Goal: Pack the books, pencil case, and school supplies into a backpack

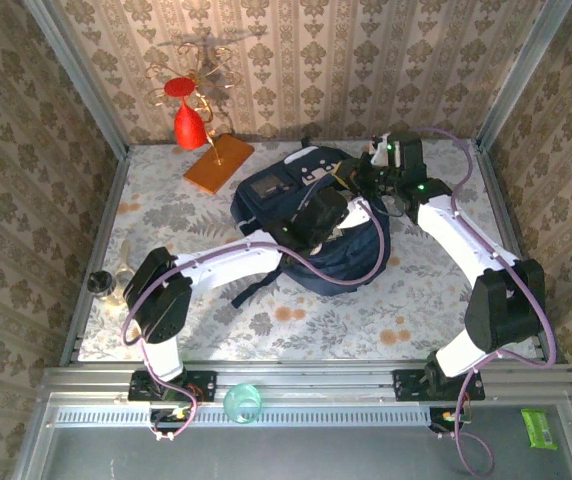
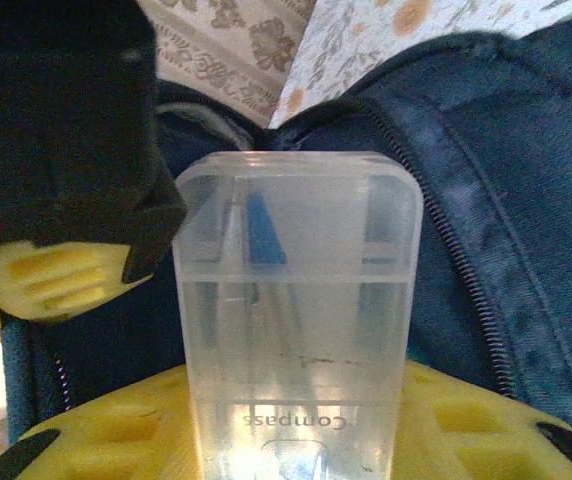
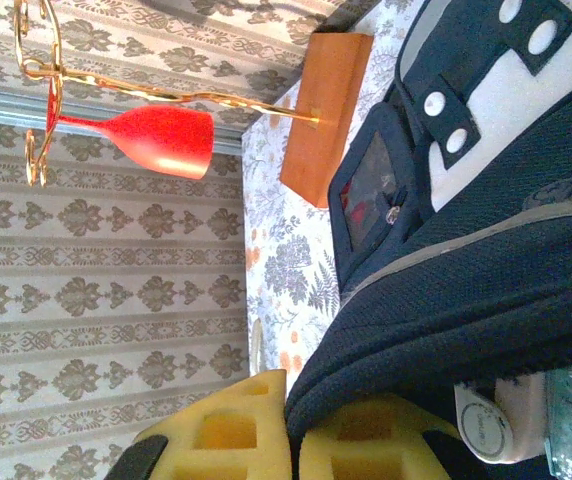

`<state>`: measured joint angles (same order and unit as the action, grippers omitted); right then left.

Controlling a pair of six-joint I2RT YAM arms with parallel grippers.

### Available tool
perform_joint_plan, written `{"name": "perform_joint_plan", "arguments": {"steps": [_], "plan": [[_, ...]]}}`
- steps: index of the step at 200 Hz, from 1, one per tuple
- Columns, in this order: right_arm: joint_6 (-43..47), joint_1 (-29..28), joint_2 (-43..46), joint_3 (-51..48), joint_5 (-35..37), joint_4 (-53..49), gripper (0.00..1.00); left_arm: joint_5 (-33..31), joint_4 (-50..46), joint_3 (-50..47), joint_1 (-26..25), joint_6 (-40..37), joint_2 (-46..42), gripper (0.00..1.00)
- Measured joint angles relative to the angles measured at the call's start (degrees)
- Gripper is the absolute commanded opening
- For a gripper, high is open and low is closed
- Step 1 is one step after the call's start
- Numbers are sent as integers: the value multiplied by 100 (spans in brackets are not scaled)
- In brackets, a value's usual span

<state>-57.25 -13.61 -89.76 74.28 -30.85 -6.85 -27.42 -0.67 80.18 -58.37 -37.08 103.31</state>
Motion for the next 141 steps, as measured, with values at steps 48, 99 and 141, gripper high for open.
{"name": "perform_joint_plan", "arguments": {"steps": [48, 99, 141], "plan": [[0, 0, -26, -2, -94, 50, 4, -260, 111, -160, -11, 142, 9, 62], [2, 2, -26, -52, -131, 66, 5, -162, -4, -496, -35, 719, -319, 62], [26, 74, 9, -236, -133, 162, 7, 509, -337, -831, -48, 1504, -951, 62]]}}
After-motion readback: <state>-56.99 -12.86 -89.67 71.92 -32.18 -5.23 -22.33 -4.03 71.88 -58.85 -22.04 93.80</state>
